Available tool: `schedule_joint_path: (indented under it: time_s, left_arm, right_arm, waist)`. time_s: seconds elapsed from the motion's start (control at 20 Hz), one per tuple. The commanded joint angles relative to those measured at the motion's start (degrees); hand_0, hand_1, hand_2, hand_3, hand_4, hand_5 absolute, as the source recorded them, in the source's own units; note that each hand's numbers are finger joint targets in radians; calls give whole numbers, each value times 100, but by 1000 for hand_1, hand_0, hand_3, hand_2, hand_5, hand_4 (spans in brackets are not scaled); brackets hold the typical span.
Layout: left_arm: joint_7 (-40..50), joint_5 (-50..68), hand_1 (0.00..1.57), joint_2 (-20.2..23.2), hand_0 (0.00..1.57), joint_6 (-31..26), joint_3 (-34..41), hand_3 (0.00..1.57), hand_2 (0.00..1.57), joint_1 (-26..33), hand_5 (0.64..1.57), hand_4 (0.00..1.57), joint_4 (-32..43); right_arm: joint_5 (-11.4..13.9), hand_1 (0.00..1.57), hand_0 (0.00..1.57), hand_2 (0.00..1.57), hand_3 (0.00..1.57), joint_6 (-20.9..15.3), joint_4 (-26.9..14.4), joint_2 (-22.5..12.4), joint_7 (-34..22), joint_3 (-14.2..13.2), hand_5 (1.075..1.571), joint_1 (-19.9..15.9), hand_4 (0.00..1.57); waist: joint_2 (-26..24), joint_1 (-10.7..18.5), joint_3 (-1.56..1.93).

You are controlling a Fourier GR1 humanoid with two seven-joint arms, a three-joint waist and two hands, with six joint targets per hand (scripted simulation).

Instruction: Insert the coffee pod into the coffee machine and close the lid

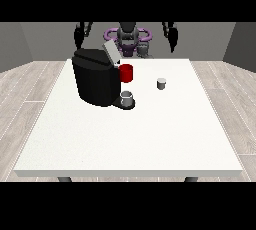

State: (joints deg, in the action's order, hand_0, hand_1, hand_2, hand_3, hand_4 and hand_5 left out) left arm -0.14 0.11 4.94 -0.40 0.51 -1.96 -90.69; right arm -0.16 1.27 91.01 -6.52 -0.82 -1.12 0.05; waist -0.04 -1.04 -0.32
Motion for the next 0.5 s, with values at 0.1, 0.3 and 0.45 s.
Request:
schedule_joint_path:
  time_s: [0.1,0.3,0.45]
  left_arm:
    - [-145,-567,0,461,0,-323,-286,0,0,-114,1571,0,62]
    - [-446,-1239,0,1448,0,-669,-221,0,0,-385,1571,0,374]
    - [-39,-1048,0,1897,0,-995,182,0,0,-1173,1571,0,676]
  right_arm:
    - [135,0,0,0,0,-35,-253,213,304,157,1571,122,0]
    - [643,0,0,0,0,-573,-129,82,482,-12,1571,-120,0]
    - [889,0,0,0,0,-848,-71,312,451,204,1571,-409,0]
  waist:
    - [18,-3,35]
    - [420,-377,34]
    - [696,-566,33]
